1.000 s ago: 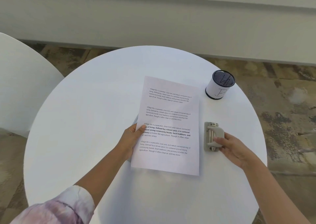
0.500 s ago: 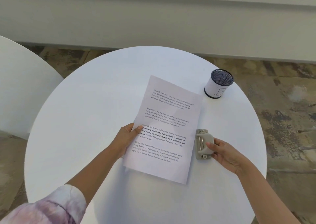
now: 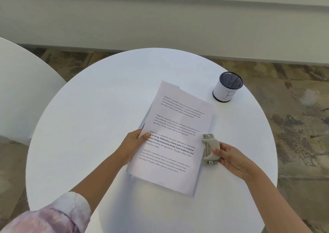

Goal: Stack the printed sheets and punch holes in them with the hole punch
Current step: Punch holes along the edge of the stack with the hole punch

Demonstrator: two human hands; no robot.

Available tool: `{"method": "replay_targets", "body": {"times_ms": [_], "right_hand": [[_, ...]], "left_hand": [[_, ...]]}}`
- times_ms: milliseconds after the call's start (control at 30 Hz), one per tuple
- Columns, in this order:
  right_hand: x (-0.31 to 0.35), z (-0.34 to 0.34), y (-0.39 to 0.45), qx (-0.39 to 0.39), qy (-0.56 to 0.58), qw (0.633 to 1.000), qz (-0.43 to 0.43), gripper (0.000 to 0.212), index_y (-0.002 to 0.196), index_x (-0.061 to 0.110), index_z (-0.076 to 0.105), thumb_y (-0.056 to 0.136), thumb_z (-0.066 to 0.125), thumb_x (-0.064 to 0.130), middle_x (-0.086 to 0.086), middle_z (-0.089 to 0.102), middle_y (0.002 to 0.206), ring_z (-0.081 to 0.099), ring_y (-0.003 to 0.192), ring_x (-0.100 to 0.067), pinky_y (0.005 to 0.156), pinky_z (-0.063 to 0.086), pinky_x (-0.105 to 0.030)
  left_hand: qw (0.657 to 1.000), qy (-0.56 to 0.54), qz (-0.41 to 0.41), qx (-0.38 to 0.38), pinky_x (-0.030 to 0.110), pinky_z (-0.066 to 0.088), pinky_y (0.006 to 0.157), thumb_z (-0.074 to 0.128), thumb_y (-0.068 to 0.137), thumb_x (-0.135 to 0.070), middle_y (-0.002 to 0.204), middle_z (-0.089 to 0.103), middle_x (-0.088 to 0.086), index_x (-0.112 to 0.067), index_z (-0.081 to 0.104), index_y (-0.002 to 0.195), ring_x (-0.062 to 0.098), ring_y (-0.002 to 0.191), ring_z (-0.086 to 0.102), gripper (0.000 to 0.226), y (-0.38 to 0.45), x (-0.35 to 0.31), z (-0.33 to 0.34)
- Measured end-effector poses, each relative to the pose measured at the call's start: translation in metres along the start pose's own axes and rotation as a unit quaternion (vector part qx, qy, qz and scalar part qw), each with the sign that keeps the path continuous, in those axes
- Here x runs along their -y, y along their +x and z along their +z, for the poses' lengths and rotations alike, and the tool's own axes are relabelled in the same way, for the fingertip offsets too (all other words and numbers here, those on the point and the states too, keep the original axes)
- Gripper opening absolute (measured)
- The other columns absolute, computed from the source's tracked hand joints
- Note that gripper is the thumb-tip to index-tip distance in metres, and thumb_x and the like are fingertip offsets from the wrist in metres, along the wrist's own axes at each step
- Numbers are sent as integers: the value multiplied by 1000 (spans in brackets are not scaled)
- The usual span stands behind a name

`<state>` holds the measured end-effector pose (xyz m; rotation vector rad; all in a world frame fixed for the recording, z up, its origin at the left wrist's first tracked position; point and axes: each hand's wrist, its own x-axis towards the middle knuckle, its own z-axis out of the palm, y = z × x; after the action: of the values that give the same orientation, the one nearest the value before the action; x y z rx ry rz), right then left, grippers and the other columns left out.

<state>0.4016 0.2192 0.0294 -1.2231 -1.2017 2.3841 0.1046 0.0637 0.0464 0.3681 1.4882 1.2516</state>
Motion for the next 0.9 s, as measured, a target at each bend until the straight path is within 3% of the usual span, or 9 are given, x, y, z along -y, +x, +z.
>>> {"method": "replay_targets", "body": {"times_ms": [200,333,533,600,667,733,833,900], "right_hand": [[-4,7,3,-30,41,999,0,92,117,3,59,38,94,34,-6,69,100,67,87,-13,72,56,-20],[-6,10,5,-55,61,997,8,93,110,5,60,29,95,37,-2,73,89,70,81,-10,66,55,-18],[-10,8,7,-78,60,995,25,95,114,4,59,32,94,39,-8,69,106,68,91,-14,76,57,-21],[-8,9,7,-79,61,994,33,76,113,3,59,50,89,34,-8,68,106,68,89,-14,74,57,-20],[-5,11,6,-84,72,993,45,45,113,2,58,74,70,21,-8,67,103,66,88,-15,73,57,-20],[-3,11,7,-100,71,991,55,27,110,2,59,85,59,13,-8,67,99,67,83,-14,69,57,-19],[0,13,9,-115,64,989,66,19,102,4,61,84,60,10,-7,69,93,70,72,-10,62,57,-18],[-1,12,11,-111,56,990,70,32,104,4,62,74,67,13,-8,69,95,70,76,-12,67,58,-20]], "left_hand": [[999,-27,15,-10,32,56,69,56,90,-16,93,73,9,-6,65,101,22,82,69,18,-7,16,9],[999,-50,14,-17,29,55,67,54,91,-14,89,74,3,-10,66,99,19,80,69,15,-13,30,19],[996,-77,-1,-38,28,55,61,54,91,-12,84,74,2,-9,66,96,17,75,69,13,-15,45,25],[996,-82,-3,-40,27,55,59,53,91,-11,82,74,1,-10,66,94,15,72,69,13,-16,47,26],[996,-82,-3,-39,27,55,60,53,91,-11,82,74,1,-10,66,93,16,72,69,13,-16,48,26],[996,-81,-2,-37,27,55,60,53,91,-11,81,74,1,-10,66,93,15,71,69,13,-16,49,26],[996,-81,-3,-31,27,55,61,53,91,-11,83,74,1,-9,66,95,14,73,70,13,-16,50,26],[996,-84,-9,-32,28,55,62,54,91,-12,86,74,2,-10,66,96,16,76,70,13,-15,51,24]]}}
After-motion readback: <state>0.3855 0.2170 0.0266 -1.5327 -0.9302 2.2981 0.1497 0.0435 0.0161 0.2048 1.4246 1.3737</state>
